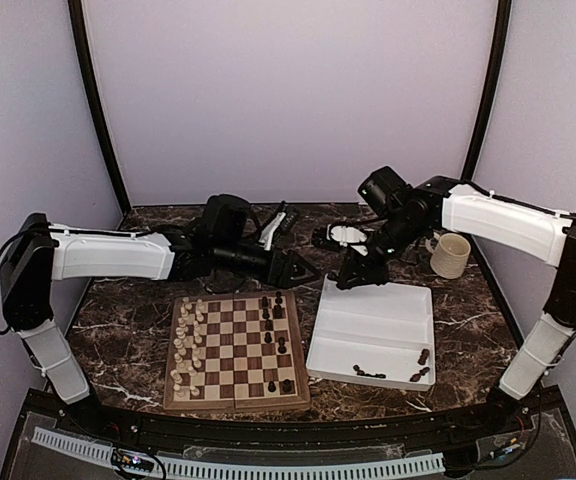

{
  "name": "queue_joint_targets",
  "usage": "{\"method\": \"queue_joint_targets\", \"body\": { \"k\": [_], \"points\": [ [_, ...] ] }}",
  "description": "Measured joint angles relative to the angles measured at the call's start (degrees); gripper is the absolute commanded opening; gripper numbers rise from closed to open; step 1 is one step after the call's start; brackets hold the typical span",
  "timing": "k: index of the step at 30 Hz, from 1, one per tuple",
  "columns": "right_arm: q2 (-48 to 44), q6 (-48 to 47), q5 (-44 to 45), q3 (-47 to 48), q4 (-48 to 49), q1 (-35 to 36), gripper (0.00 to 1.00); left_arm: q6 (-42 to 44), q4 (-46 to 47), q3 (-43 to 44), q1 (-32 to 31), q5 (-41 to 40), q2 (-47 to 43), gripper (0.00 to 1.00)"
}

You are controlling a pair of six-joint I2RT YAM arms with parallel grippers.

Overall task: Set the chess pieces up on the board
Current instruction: Pass from the right arm to the left

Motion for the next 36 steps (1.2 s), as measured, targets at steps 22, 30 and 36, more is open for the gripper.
{"method": "queue_joint_targets", "body": {
  "k": [22,30,36],
  "points": [
    [2.27,1.42,-1.88,2.84,-0.09,1.60,0.02,-8.26,4.74,5.81,0.00,12.61,8.68,0.24],
    [2.21,1.81,-1.73,3.17,-1.03,1.73,0.18,-9.11,5.22,6.71,0.04,14.91,10.01,0.09],
    [-1.97,4.26,-10.78,2.47,-0.52,-5.16,0.33,-8.92,9.22,6.05,0.04,14.86,9.40,0.09]
  ]
}}
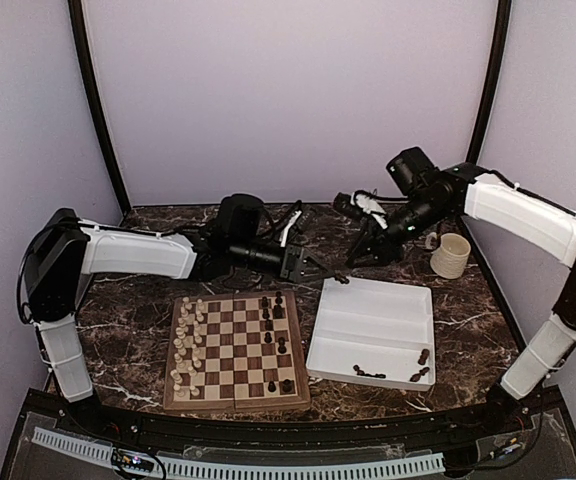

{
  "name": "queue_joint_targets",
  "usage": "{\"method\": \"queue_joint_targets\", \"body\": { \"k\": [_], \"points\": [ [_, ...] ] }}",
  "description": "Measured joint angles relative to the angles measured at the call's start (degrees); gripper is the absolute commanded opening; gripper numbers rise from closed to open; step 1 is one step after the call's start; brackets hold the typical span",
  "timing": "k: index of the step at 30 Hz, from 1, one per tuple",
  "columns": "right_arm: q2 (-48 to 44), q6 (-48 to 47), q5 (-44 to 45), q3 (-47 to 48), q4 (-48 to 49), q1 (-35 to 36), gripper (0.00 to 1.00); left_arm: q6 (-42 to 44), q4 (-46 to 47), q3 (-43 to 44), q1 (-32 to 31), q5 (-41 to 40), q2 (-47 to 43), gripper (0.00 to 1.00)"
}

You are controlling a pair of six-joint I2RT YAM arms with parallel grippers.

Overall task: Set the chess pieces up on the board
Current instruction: Pass from the right arm to the left, then pass from the left arm to the right

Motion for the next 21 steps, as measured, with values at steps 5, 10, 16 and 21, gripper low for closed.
{"method": "queue_joint_targets", "body": {
  "k": [5,10,16,21],
  "points": [
    [-5.40,6.56,-13.60,-1.97,5.44,-10.56,0.43,0.11,8.74,-4.66,0.00,-2.69,-4.02,0.08],
    [-5.03,21.31,-28.76,-8.48,17.90,-14.62,0.50,-0.28,18.16,-7.26,0.00,-6.82,-7.04,0.08],
    [-1.81,46.47,-40.61,-16.79,39.45,-14.75,0.51,-0.68,25.49,-7.58,0.00,-11.54,-7.41,0.09],
    [-1.73,59.52,-44.35,-18.99,52.72,-14.21,0.52,-1.46,27.76,-7.87,-0.02,-13.11,-7.41,0.09]
  ]
}}
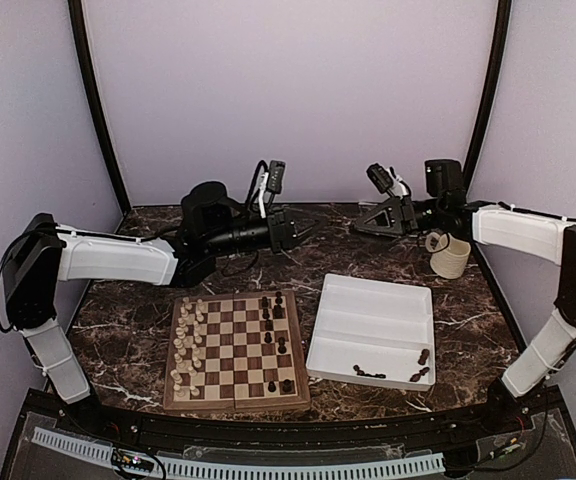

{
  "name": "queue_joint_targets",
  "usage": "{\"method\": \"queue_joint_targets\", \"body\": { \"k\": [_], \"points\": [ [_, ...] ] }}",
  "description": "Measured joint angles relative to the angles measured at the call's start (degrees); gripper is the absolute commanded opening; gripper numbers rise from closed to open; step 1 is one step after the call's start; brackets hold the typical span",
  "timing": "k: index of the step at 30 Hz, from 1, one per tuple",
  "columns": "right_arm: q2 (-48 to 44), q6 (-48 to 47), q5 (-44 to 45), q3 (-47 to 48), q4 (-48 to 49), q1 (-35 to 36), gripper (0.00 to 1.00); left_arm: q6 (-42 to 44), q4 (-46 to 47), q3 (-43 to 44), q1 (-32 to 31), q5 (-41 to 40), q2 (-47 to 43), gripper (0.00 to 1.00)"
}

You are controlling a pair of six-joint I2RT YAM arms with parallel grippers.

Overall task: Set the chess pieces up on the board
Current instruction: Pass from the left arm to the right

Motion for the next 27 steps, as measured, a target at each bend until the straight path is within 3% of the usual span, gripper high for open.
{"method": "queue_joint_targets", "body": {
  "k": [11,19,27],
  "points": [
    [-0.13,14.03,-1.51,-1.51,14.82,2.12,0.46,-0.24,0.72,0.11,-0.92,0.04,0.09,0.09],
    [0.31,19.61,-2.19,-1.90,20.72,3.61,0.35,-0.20,0.74,0.48,-1.55,0.11,0.57,0.09],
    [0.61,21.40,-2.16,-2.38,22.32,3.82,0.13,0.02,0.76,1.16,-1.62,0.35,0.61,0.10]
  ]
}}
